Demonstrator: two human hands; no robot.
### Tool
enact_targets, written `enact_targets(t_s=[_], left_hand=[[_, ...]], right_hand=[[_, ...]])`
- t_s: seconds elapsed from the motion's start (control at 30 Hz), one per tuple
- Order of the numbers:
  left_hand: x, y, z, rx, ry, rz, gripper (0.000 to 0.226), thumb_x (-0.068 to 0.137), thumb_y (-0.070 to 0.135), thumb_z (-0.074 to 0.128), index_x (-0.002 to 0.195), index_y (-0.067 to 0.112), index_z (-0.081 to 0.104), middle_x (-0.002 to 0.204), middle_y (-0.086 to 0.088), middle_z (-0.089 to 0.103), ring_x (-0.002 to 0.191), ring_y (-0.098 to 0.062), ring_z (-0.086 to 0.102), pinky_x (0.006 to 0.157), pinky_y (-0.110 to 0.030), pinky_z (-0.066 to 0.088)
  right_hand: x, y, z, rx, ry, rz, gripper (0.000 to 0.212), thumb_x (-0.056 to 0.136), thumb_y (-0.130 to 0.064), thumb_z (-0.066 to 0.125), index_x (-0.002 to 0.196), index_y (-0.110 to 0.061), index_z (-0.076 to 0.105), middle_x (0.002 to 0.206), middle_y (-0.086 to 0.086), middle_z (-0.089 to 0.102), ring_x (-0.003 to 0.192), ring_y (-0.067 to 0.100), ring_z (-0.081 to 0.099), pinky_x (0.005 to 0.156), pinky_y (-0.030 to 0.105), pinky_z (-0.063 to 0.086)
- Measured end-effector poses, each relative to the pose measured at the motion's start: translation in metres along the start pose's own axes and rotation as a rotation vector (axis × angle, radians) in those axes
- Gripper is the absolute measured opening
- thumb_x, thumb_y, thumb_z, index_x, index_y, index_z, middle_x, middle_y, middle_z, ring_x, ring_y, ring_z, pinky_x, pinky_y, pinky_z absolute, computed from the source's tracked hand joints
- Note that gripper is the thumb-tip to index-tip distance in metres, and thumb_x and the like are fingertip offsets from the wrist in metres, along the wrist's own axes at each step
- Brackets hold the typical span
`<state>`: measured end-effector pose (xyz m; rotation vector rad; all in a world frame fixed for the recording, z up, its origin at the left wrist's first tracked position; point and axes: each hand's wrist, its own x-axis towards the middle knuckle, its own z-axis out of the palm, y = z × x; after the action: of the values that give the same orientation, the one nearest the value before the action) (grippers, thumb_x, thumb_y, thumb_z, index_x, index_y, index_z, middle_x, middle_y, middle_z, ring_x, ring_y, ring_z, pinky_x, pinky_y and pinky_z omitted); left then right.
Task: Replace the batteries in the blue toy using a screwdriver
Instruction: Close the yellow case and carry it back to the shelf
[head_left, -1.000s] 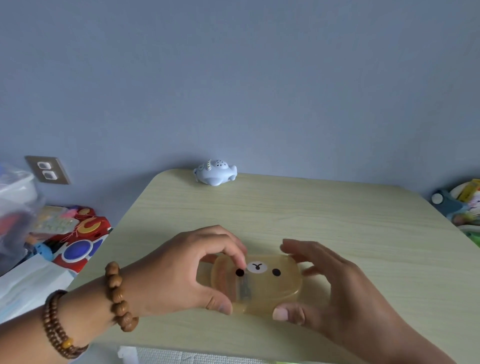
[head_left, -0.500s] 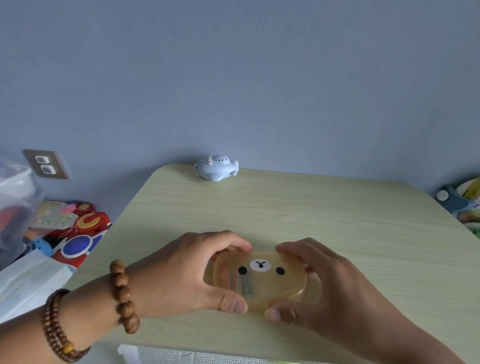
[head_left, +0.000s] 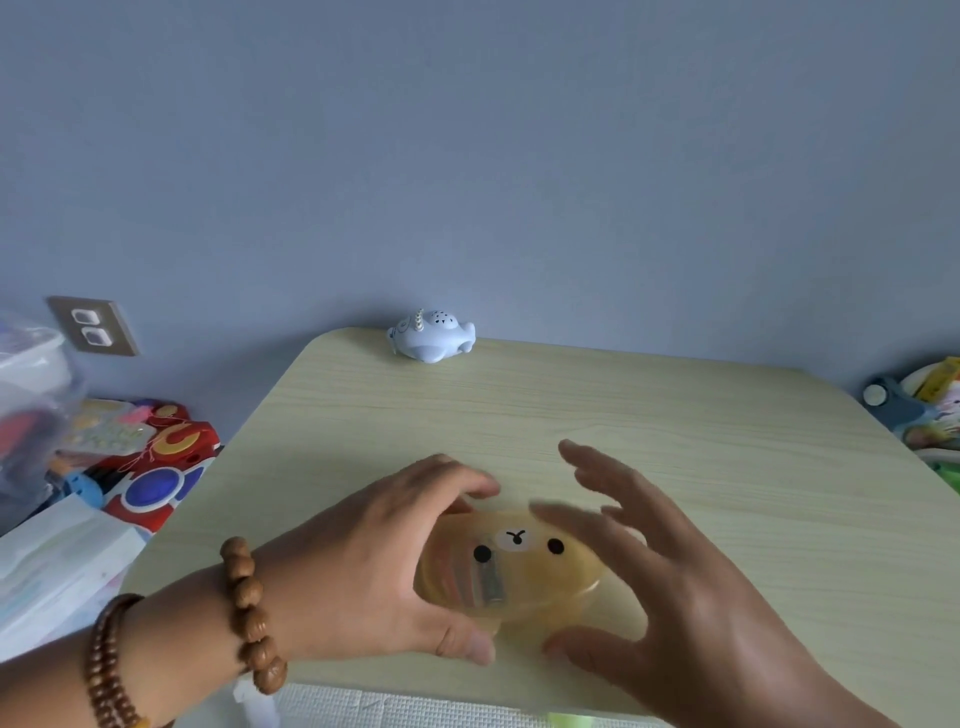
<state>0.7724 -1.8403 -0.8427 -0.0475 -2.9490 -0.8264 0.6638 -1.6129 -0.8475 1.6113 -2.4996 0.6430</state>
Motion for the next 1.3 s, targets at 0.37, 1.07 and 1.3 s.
enact_targets(t_s=[0.37,1.07,1.3], left_hand=[[-0.004,-0.009,0.015,0.028,0.182,0.247,0.064,0.067,0.061,0.080,0.119,0.038,0.050,0.138,0.024,0.050,0.118,0.009,0.053,0.093,-0.012,0.045],[0.020,-0.018,-0.002,-0.300,0.098,0.015,0.087,0.045,0.073,0.085,0.123,0.059,0.049,0.128,0.039,0.055,0.122,0.018,0.048,0.105,-0.017,0.043],[0.021,-0.032,-0.017,-0.206,0.133,-0.039,0.085,0.045,0.057,0.094,0.120,0.054,0.053,0.127,0.046,0.045,0.119,0.019,0.047,0.095,-0.002,0.037]], right_hand=[[0.005,0.020,0.019,-0.019,0.225,-0.273,0.039,0.092,-0.047,0.064,0.124,-0.024,0.069,0.136,-0.006,0.063,0.125,0.016,0.061,0.081,0.042,0.060],[0.025,0.016,0.023,-0.086,0.331,-0.277,0.053,0.070,-0.022,0.081,0.120,-0.026,0.063,0.137,-0.011,0.062,0.129,0.010,0.057,0.082,0.032,0.059],[-0.008,0.042,-0.008,0.005,0.330,0.363,0.088,0.053,-0.097,0.047,0.116,-0.038,0.068,0.115,-0.020,0.067,0.101,-0.003,0.064,0.081,0.012,0.046]])
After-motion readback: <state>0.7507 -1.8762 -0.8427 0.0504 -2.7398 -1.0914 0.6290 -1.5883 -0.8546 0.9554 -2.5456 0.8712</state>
